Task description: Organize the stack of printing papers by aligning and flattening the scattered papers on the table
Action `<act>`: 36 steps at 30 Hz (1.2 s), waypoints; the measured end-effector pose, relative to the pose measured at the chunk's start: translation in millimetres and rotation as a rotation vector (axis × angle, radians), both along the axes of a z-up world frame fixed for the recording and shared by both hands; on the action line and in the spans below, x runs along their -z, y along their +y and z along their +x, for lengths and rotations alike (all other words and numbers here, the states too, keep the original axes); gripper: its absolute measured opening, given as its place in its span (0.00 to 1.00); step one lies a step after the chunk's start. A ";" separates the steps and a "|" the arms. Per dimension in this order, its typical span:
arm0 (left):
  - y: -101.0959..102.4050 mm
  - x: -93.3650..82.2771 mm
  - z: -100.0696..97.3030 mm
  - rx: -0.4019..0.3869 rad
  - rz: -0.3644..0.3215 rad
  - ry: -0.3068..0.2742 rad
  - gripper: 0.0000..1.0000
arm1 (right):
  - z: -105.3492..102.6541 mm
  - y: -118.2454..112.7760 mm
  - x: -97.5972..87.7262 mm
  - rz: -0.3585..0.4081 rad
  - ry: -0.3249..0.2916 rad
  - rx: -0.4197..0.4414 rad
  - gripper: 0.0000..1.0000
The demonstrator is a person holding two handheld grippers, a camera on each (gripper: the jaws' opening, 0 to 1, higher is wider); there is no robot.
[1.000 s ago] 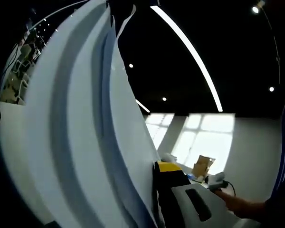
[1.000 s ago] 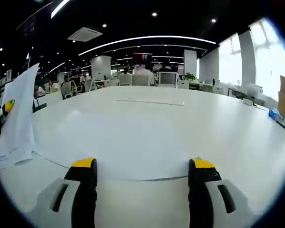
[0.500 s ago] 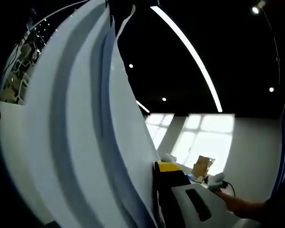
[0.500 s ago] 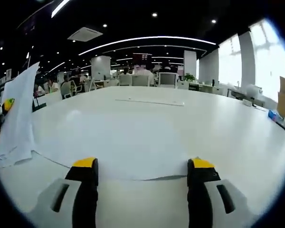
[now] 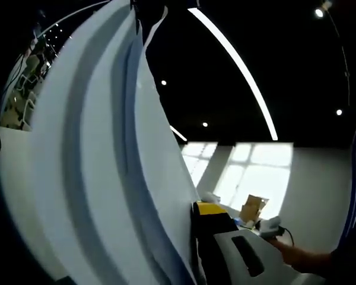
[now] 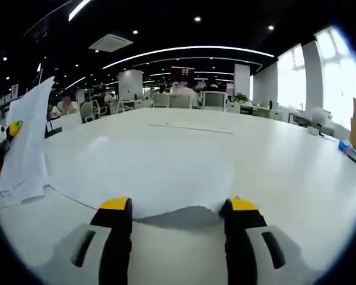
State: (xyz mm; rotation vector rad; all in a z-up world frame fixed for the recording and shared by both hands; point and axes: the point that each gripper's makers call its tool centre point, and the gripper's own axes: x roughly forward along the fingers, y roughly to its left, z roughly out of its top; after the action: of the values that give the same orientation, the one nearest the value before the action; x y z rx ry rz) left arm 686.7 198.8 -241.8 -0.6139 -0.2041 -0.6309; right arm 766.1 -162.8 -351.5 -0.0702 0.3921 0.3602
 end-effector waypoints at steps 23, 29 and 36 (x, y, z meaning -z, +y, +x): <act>-0.3 -0.1 -0.1 0.001 0.000 0.000 0.08 | -4.1 13.5 2.7 -0.014 -0.004 -0.090 0.11; 0.1 0.4 0.5 0.001 0.000 0.001 0.08 | -1.6 14.0 2.4 0.007 0.006 -0.080 0.07; 0.2 1.1 0.8 0.002 0.006 0.002 0.08 | -1.8 14.0 1.5 -0.004 0.000 -0.080 0.05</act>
State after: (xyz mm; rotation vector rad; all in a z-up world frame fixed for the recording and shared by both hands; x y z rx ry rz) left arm 687.5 199.0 -242.9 -0.6094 -0.1998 -0.6330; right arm 764.3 -148.8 -353.0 -0.0897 0.3910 0.4381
